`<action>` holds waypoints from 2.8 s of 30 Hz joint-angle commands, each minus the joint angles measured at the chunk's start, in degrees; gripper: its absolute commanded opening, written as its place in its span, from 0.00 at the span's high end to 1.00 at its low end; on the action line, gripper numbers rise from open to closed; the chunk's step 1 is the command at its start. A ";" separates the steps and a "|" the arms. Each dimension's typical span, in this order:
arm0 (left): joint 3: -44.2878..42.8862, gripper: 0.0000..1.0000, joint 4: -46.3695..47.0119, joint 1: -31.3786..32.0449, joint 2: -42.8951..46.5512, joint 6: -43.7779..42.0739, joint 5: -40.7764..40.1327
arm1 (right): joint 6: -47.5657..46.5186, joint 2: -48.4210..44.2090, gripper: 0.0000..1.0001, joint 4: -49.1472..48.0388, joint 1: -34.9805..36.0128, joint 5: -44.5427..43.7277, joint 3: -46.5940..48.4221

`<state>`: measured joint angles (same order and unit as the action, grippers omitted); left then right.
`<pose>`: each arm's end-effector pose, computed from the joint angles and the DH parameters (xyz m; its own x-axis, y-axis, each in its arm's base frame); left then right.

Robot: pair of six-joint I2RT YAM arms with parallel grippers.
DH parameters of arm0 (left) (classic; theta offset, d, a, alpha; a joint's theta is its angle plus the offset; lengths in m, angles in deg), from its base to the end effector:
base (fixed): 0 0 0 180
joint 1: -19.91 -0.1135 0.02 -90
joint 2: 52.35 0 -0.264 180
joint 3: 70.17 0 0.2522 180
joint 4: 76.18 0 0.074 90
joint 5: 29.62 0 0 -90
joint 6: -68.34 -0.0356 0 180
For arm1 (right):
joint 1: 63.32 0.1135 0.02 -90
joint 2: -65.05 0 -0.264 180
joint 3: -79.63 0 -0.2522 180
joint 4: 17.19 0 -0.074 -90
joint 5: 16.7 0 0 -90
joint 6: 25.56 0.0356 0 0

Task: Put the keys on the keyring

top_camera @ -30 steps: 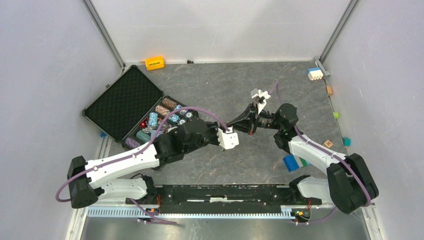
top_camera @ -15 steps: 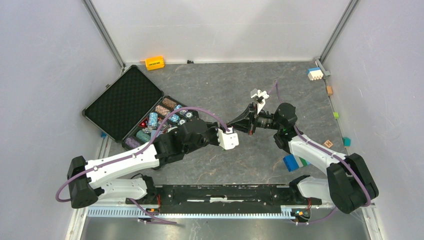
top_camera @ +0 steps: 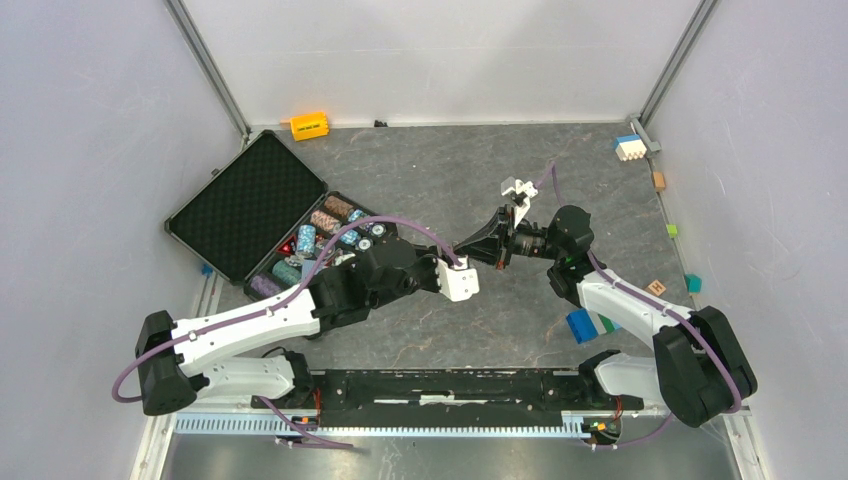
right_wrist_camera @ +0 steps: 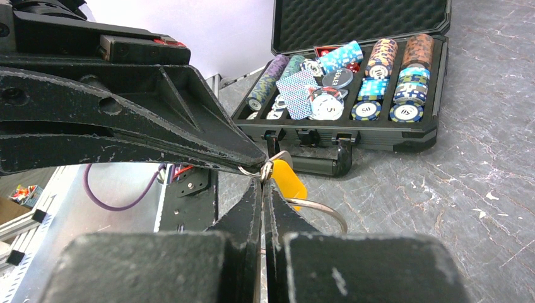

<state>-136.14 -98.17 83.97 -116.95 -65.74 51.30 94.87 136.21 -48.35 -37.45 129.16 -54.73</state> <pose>0.1192 -0.2323 0.3196 0.4621 0.6204 -0.6337 0.6987 0.1854 0.6910 0.2174 0.1382 0.2639 -0.4231 0.1107 -0.8993 -0.8950 0.1038 0.4339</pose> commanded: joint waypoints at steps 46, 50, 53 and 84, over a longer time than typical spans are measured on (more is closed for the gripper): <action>6.70 0.98 10.34 -1.44 6.09 -4.72 8.82 | 12.74 3.20 1.00 -26.52 -0.49 2.15 -5.50; 6.41 0.98 9.78 -1.44 6.27 -4.47 8.82 | 12.37 3.27 1.00 -26.00 -0.47 2.06 -5.35; 6.41 0.98 9.64 -1.32 6.37 -4.38 8.82 | 12.36 3.42 1.00 -25.61 -0.54 2.06 -5.16; 5.53 0.98 8.95 -0.88 5.61 -4.05 8.82 | 11.37 4.40 1.00 -23.41 0.41 2.42 -4.18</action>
<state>-128.09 -90.85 82.65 -111.44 -69.56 59.21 107.44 140.64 -71.02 -37.56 132.13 -61.35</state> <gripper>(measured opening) 0.022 0.009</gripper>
